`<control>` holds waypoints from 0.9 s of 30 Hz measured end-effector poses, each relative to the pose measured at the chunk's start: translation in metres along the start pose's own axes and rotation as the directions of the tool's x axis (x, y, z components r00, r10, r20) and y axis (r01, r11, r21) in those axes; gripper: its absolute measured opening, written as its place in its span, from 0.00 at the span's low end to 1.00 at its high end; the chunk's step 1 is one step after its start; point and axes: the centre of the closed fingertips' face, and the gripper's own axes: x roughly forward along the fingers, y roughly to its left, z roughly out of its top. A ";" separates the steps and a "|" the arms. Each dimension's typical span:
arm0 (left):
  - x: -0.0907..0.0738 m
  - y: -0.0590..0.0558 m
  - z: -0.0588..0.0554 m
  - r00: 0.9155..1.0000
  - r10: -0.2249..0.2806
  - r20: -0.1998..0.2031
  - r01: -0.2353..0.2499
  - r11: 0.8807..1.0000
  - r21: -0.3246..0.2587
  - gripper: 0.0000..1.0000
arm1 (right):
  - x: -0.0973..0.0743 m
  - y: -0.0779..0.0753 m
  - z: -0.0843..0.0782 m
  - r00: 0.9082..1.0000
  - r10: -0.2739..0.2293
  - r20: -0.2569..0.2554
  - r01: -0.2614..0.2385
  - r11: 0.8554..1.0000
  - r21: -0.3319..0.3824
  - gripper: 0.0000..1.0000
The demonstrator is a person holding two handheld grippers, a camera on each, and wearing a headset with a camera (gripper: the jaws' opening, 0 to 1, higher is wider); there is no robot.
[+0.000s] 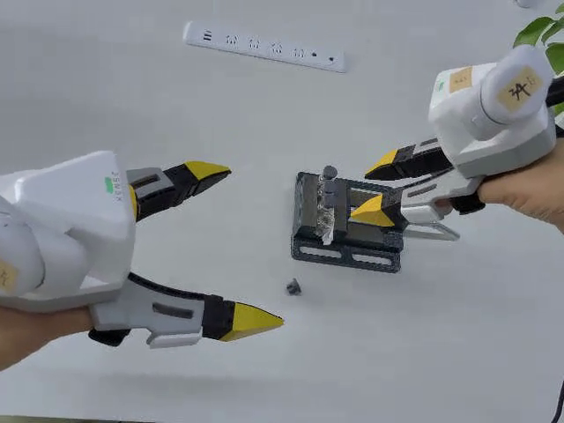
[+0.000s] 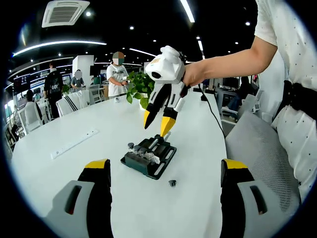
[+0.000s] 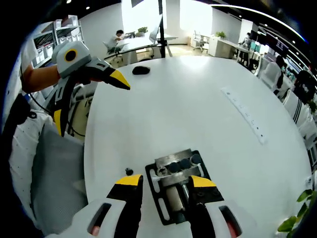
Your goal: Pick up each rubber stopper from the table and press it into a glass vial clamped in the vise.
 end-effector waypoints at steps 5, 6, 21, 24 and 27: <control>0.002 -0.003 0.002 1.000 0.001 -0.011 0.000 1.000 0.001 0.91 | -0.003 0.009 0.000 0.997 0.019 0.080 -0.021 1.000 0.019 0.37; 0.003 -0.004 0.003 1.000 0.001 -0.013 -0.001 1.000 0.002 0.91 | -0.004 0.011 0.000 0.996 0.021 0.092 -0.023 1.000 0.018 0.37; 0.000 0.000 0.000 0.999 0.007 -0.042 -0.006 1.000 0.015 0.92 | -0.011 0.042 -0.001 0.958 0.075 0.276 -0.088 0.996 0.034 0.40; -0.001 0.000 -0.002 0.999 0.005 -0.049 -0.004 1.000 0.015 0.92 | -0.008 0.049 -0.005 0.948 0.094 0.304 -0.110 0.993 0.036 0.40; -0.002 0.002 -0.005 0.998 0.006 -0.056 -0.005 1.000 0.012 0.92 | -0.004 0.055 -0.010 0.942 0.111 0.316 -0.128 0.991 0.034 0.40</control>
